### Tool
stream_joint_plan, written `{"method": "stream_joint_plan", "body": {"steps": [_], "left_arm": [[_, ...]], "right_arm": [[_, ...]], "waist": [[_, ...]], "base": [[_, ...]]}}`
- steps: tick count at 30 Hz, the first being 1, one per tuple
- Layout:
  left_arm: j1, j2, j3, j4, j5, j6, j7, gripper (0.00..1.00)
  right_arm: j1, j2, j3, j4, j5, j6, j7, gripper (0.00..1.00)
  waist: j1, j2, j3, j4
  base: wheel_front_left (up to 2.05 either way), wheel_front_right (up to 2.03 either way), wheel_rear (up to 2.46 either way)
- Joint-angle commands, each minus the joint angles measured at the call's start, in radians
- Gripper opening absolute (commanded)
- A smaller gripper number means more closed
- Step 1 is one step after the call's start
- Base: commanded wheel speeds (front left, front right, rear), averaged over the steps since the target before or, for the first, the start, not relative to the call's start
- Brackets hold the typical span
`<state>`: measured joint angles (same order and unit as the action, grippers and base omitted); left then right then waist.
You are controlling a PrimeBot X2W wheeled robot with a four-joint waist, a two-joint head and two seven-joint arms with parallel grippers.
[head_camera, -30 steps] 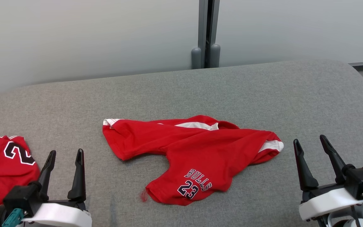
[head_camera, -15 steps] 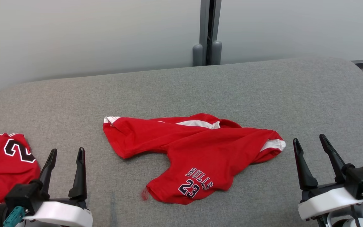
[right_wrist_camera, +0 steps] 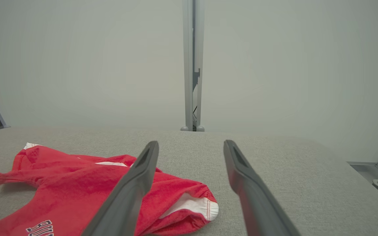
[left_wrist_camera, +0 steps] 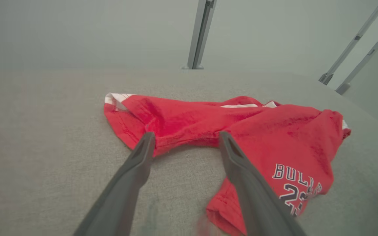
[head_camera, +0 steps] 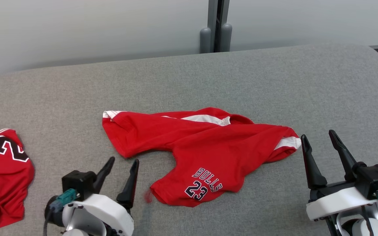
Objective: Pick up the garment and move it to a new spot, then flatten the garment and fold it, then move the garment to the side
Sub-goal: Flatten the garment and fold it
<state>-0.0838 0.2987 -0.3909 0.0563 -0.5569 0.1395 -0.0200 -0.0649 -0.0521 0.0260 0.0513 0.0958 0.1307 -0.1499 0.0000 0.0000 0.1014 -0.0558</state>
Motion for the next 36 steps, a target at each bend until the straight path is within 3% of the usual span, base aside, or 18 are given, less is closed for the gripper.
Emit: {"method": "stream_joint_plan", "body": {"steps": [1, 8, 14, 15, 17, 22, 26, 36], "left_arm": [[-0.026, -0.01, -0.02, 0.026, -0.009, -0.017, 0.017, 1.0], [-0.033, -0.058, -0.074, 0.148, -0.073, -0.056, 0.122, 1.0], [-0.025, -0.079, -0.085, 0.17, -0.126, -0.075, 0.178, 1.0], [-0.027, -0.078, -0.085, 0.169, -0.129, -0.077, 0.182, 0.93], [-0.032, -0.079, -0.089, 0.167, -0.14, -0.091, 0.187, 0.0], [-0.051, -0.061, -0.085, 0.141, -0.12, -0.096, 0.165, 0.0], [-0.034, -0.01, -0.068, 0.009, -0.093, -0.074, 0.16, 0.0], [0.039, 0.12, -0.027, -0.383, -0.064, -0.003, 0.265, 0.0]], "right_arm": [[-0.017, -0.002, 0.003, 0.0, -0.006, 0.0, -0.007, 1.0], [-0.044, -0.001, 0.01, 0.013, -0.006, 0.0, -0.02, 1.0], [-0.06, 0.0, 0.006, 0.025, -0.008, 0.0, -0.034, 1.0], [-0.063, 0.0, 0.006, 0.026, -0.008, 0.0, -0.037, 1.0], [-0.07, 0.0, 0.006, 0.03, -0.009, 0.0, -0.039, 1.0], [-0.076, 0.001, 0.0, 0.038, -0.007, 0.0, -0.048, 1.0], [-0.073, 0.001, -0.024, 0.045, -0.007, 0.0, -0.056, 1.0], [-0.063, 0.001, -0.069, 0.046, -0.003, 0.0, -0.062, 1.0]], "waist": [[0.0, 0.0, 0.026, -0.012], [0.0, 0.0, 0.079, -0.038], [0.0, 0.0, 0.11, -0.053], [0.0, 0.0, 0.113, -0.054], [0.0, 0.0, 0.12, -0.058], [0.0, 0.0, 0.127, -0.062], [0.0, 0.0, 0.117, -0.052], [0.0, 0.0, 0.092, -0.001]], "base": [[0.0, 0.0, 0.0], [0.0, 0.0, 0.0], [0.0, 0.0, 0.0], [0.0, 0.0, 0.0], [0.0, 0.0, 0.0], [0.0, 0.0, 0.0], [0.0, 0.0, 0.0], [0.0, 0.0, 0.0]]}}
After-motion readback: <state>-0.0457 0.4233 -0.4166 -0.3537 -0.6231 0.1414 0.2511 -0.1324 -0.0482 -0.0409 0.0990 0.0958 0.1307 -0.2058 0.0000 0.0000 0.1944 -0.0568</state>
